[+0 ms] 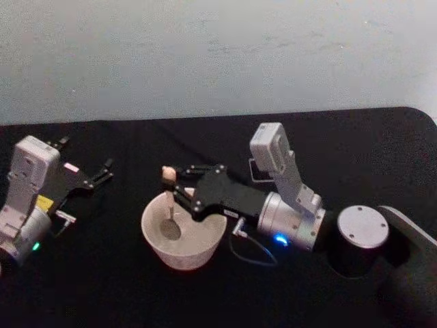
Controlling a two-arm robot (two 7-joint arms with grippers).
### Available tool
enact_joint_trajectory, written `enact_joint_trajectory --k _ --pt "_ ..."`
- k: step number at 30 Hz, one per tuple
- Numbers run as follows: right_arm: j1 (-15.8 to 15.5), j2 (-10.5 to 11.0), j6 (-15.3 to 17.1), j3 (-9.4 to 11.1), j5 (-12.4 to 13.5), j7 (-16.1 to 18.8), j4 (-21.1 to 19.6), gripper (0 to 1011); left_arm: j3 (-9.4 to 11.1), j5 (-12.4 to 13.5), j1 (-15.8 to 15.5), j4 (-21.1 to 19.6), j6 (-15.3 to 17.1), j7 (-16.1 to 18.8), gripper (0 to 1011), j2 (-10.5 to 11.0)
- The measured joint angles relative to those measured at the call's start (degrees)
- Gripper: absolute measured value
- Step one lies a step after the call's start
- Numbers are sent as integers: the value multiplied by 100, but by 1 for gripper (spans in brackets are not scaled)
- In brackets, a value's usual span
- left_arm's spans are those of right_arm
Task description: Pick up the stirring spoon with one hand, stir inside the cup, then place it back in its original position.
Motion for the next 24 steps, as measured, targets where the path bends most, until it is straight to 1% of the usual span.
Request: enact_joint_trajectory --k 2,7,11,12,17,18,19,20,24 --pt "59 -93 -11 41 -49 -75 140 216 0 0 0 0 0 0 1001 0" --pt "148 -207 -41 149 -133 -194 352 216 0 0 0 0 0 0 1001 0" --pt "161 -194 -40 252 -163 -225 374 216 0 0 0 0 0 0 1001 0" --pt "153 -175 -38 271 -166 -225 358 216 0 0 0 0 0 0 1001 0" --pt "3 50 13 399 -159 -142 102 216 0 0 0 0 0 0 1001 0" --pt "-68 138 36 433 -135 -100 -3 216 0 0 0 0 0 0 1001 0" --pt "-68 138 36 433 -135 -100 -3 216 0 0 0 0 0 0 1001 0" --pt "-144 226 69 466 -96 -58 -123 216 0 0 0 0 0 0 1001 0" --pt "-354 432 163 533 38 40 -436 216 0 0 0 0 0 0 1001 0"
